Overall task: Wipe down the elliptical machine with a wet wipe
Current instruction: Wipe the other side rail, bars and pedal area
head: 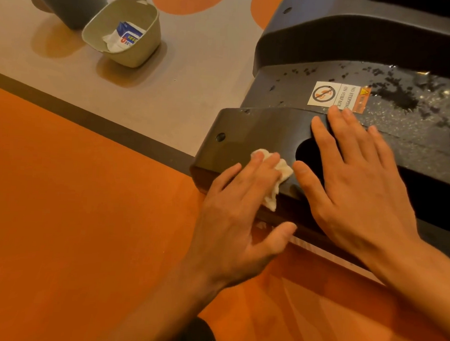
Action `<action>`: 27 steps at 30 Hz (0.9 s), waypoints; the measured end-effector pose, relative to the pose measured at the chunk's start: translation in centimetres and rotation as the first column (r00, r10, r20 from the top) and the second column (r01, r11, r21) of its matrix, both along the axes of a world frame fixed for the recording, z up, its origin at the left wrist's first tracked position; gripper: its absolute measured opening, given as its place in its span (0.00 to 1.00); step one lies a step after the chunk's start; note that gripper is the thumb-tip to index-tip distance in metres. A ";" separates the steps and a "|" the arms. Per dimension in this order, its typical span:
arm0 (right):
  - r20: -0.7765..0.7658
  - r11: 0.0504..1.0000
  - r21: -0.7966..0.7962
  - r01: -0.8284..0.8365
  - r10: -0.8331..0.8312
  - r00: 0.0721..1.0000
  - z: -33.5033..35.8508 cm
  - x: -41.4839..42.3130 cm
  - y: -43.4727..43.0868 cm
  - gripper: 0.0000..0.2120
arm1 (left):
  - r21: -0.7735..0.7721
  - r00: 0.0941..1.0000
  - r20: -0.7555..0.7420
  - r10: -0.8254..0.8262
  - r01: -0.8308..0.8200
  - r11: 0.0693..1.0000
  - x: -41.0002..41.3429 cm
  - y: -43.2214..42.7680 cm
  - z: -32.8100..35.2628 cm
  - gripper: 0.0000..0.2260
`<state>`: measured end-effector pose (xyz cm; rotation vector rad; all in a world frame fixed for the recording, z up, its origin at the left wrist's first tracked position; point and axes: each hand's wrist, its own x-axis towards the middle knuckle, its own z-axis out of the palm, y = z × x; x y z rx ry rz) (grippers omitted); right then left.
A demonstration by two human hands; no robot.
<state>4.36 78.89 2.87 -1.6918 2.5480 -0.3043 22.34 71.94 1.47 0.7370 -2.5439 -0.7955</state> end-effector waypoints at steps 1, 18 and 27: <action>0.005 1.000 0.000 0.003 -0.003 1.000 0.0 0.0 0.0 0.39 | -0.009 1.000 -0.005 0.015 -0.015 1.000 0.3 -0.5 -0.4 0.32; 0.001 1.000 -0.010 0.003 -0.003 1.000 -0.1 -0.1 0.0 0.39 | 0.096 0.959 0.132 0.250 -0.263 0.960 2.2 -5.0 -3.6 0.40; 0.000 1.000 -0.016 0.004 -0.004 1.000 -0.1 0.1 0.0 0.39 | 0.145 0.968 0.064 0.241 -0.248 0.958 1.6 -2.3 -2.6 0.43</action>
